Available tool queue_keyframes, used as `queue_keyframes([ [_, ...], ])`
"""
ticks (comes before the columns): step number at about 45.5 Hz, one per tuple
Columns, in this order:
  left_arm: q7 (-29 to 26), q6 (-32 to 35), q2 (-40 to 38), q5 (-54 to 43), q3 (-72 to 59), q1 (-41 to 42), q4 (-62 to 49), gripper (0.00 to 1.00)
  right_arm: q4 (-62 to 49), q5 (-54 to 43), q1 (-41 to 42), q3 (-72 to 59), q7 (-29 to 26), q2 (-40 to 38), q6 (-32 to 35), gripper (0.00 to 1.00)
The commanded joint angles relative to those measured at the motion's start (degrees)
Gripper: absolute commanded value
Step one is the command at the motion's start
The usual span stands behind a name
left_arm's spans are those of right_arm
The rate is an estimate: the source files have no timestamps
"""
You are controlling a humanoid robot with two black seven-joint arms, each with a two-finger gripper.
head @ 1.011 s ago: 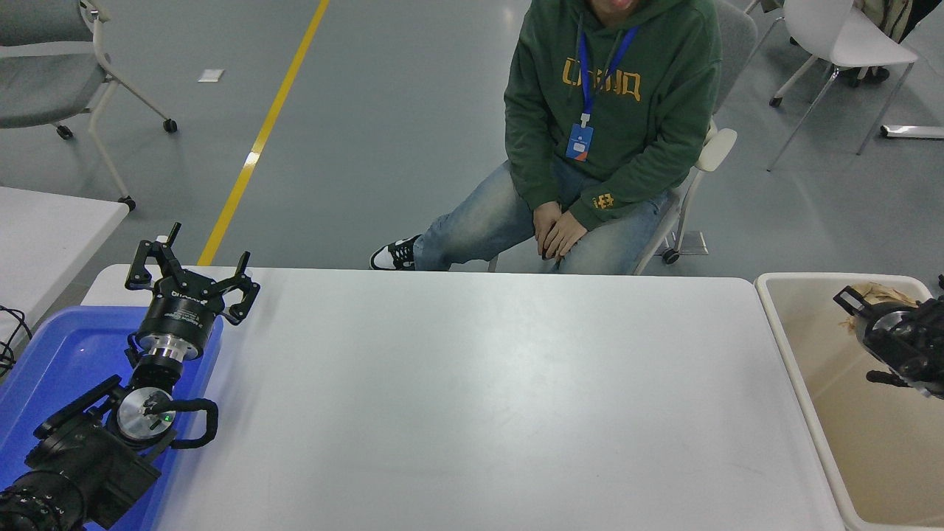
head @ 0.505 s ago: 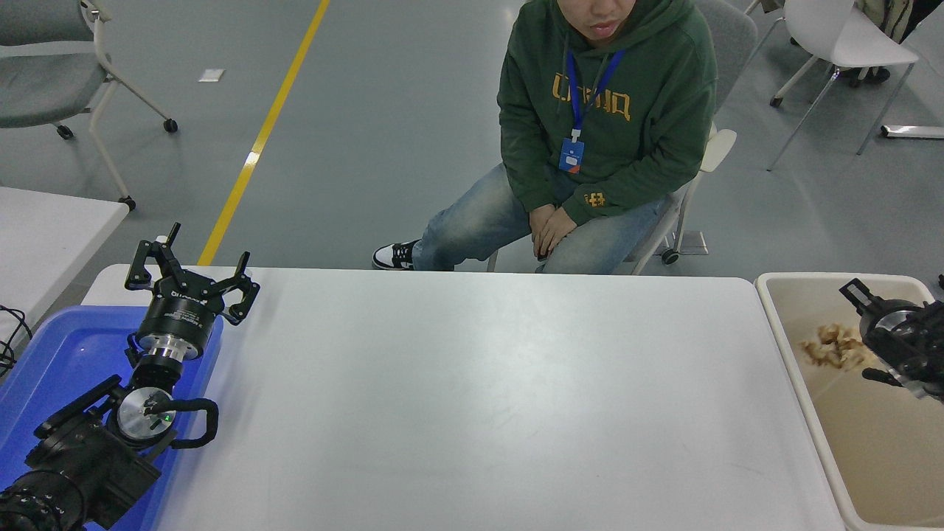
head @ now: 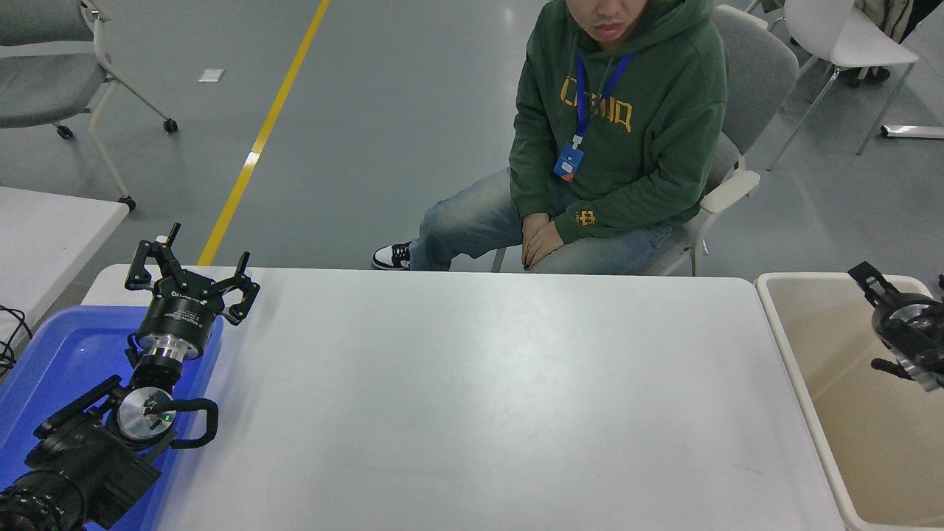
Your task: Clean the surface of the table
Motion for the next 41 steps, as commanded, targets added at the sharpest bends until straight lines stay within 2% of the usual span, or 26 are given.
queue_keyframes([
  [1, 0.0, 0.0, 0.0, -0.03, 0.0, 0.0, -0.01, 1.0, 6.41, 1.16, -0.1, 9.52, 0.07, -2.43, 0.2, 1.0],
  [13, 0.0, -0.09, 0.0, 0.06, 0.0, 0.0, -0.01, 1.0, 15.02, 2.56, -0.37, 14.28, 0.07, -3.22, 0.2, 1.0],
  [24, 0.0, 0.0, 0.0, -0.03, 0.0, 0.0, -0.01, 1.0, 26.27, 5.11, -3.0, 23.85, 0.51, -3.57, 0.29, 1.0],
  [31, 0.0, 0.0, 0.0, -0.03, 0.0, 0.0, -0.01, 1.0, 31.28, 5.2, -6.08, 28.86, 3.84, -3.31, 0.73, 1.0],
  [41, 0.0, -0.09, 0.0, 0.06, 0.0, 0.0, -0.01, 1.0, 36.47, 5.38, -9.59, 31.5, 12.28, -2.96, 6.0, 1.0],
])
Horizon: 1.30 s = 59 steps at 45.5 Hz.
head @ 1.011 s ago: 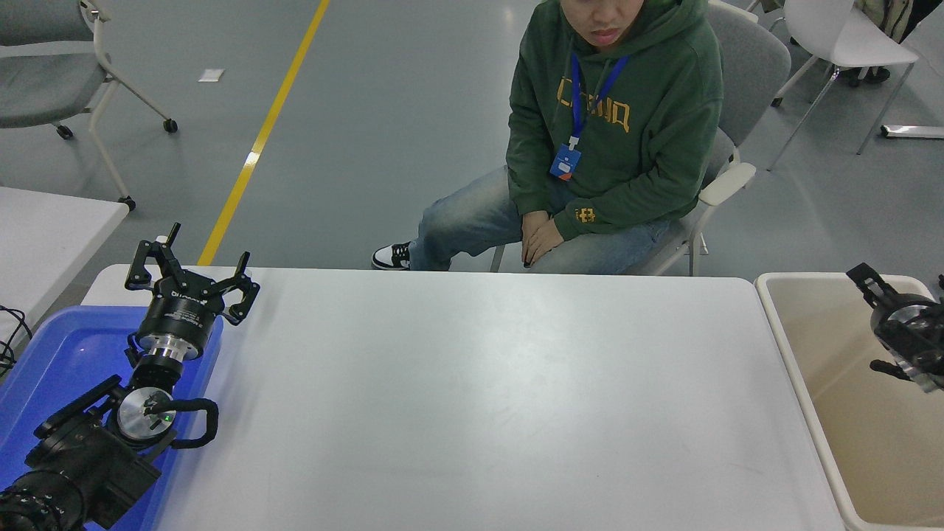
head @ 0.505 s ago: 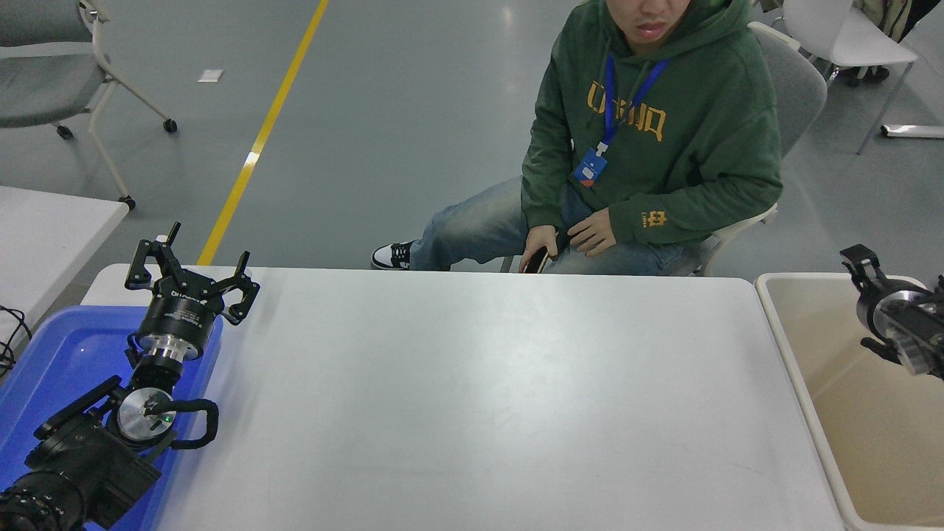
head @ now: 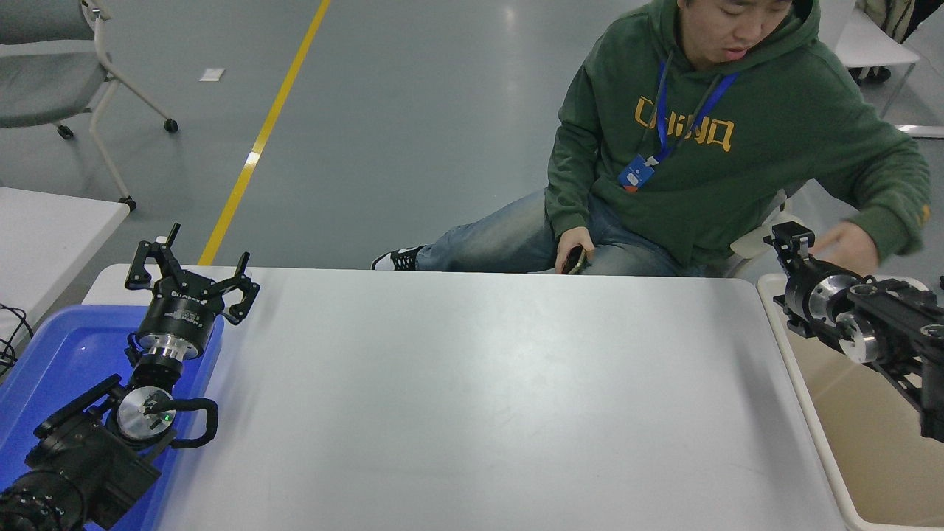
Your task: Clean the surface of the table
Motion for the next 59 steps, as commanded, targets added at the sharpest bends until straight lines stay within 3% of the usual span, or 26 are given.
queue_keyframes([
  [1, 0.0, -0.03, 0.0, -0.05, 0.0, 0.0, 0.0, 1.0, 7.12, 0.57, -4.03, 4.94, 7.75, 0.2, 4.4, 1.0],
  [20, 0.0, 0.05, 0.0, 0.04, 0.0, 0.0, 0.0, 1.0, 12.4, 0.74, -13.44, 13.29, 17.24, 9.33, 7.92, 1.0],
  [36, 0.0, -0.03, 0.0, -0.05, 0.0, 0.0, 0.0, 1.0, 14.33, 10.76, -15.99, 15.67, 22.87, 14.61, 11.08, 1.0],
  [59, 0.0, 0.05, 0.0, -0.05, 0.0, 0.0, 0.0, 1.0, 8.97, 11.29, -16.17, 17.87, 23.22, 18.92, 7.57, 1.0],
])
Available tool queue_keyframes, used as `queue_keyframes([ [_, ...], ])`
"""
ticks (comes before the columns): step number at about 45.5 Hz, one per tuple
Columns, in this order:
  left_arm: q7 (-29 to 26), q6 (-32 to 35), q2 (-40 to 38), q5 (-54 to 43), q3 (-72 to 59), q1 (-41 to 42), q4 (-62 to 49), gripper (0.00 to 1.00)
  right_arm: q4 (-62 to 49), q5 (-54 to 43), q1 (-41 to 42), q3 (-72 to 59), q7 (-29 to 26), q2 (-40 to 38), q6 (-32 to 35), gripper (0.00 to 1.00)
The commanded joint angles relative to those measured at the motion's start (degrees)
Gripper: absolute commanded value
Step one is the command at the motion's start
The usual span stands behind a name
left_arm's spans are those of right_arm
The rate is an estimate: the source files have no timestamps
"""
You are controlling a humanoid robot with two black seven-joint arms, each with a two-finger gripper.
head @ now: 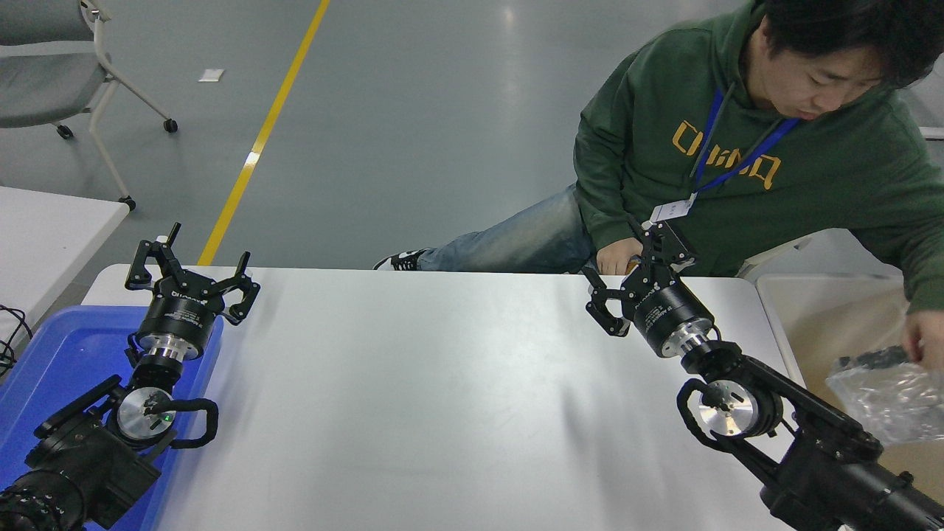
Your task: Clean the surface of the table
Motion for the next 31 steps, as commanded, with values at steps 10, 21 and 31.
queue_keyframes([
  [10, 0.0, -0.04, 0.0, -0.07, 0.0, 0.0, 0.0, 1.0, -2.78, 0.49, 0.49, 1.82, 0.46, 2.49, -3.2, 1.0],
  [21, 0.0, 0.04, 0.0, 0.02, 0.0, 0.0, 0.0, 1.0, -2.78, 0.49, 0.84, 2.53, 0.46, 4.08, -4.25, 1.0],
  [31, 0.0, 0.04, 0.0, 0.02, 0.0, 0.0, 0.0, 1.0, -2.87, 0.5, 0.84, 2.88, 0.46, 4.17, -4.87, 1.0],
])
